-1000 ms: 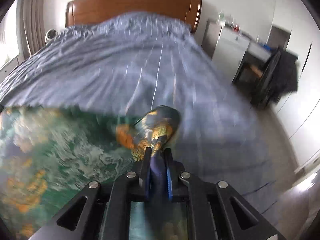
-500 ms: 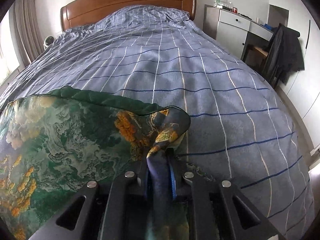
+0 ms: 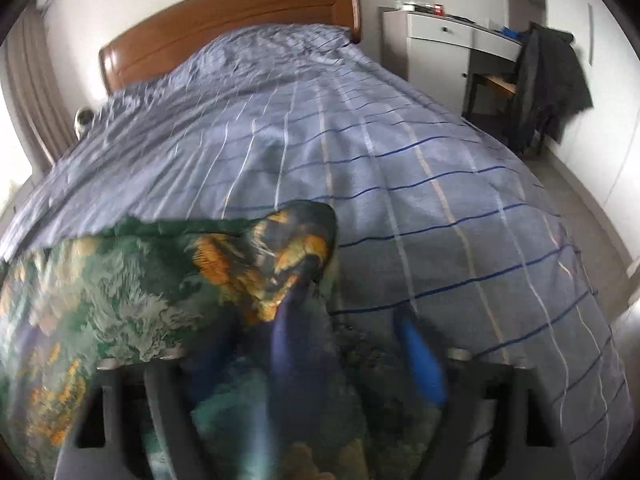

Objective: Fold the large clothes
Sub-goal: 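Lay the folded hem down and open both tools above the bundle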

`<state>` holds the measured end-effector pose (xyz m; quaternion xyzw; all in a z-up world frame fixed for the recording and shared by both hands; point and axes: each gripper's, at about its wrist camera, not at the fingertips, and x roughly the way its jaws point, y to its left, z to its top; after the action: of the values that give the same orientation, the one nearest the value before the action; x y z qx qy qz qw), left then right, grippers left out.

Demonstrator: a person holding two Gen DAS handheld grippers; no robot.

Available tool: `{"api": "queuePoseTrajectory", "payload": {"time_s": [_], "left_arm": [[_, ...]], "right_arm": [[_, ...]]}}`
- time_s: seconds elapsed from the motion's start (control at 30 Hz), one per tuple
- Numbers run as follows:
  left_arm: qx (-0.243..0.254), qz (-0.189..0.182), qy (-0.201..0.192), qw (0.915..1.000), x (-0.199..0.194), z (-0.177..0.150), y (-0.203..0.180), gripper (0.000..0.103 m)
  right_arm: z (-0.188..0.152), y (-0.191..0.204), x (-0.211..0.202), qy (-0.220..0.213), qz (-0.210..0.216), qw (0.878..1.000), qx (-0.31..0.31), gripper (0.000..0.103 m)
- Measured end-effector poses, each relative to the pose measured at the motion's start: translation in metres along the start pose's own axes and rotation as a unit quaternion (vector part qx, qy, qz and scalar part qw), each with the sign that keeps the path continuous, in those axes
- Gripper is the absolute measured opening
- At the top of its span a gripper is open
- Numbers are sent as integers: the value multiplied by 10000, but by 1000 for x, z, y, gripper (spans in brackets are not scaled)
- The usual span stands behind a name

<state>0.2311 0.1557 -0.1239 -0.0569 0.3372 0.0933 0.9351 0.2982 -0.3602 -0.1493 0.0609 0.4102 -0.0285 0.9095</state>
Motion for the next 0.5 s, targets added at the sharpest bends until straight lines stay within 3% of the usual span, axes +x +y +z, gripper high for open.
{"api": "queuePoseTrajectory", "payload": {"time_s": [0.17, 0.23, 0.37, 0.5], "left_arm": [[345, -450, -351, 9978, -45, 20, -29, 98], [571, -815, -316, 9945, -51, 29, -53, 99], [1169, -1626, 232, 9795, -32, 39, -122, 99], [1590, -1690, 595, 9709, 4, 40, -179, 99]], "right_arm": [[13, -11, -33, -285, 2, 9995, 98, 83], [17, -11, -53, -463, -112, 9989, -49, 83], [15, -6, -95, -693, 10, 9973, -237, 84], [-2, 8, -126, -612, 563, 9958, -387, 84]]}}
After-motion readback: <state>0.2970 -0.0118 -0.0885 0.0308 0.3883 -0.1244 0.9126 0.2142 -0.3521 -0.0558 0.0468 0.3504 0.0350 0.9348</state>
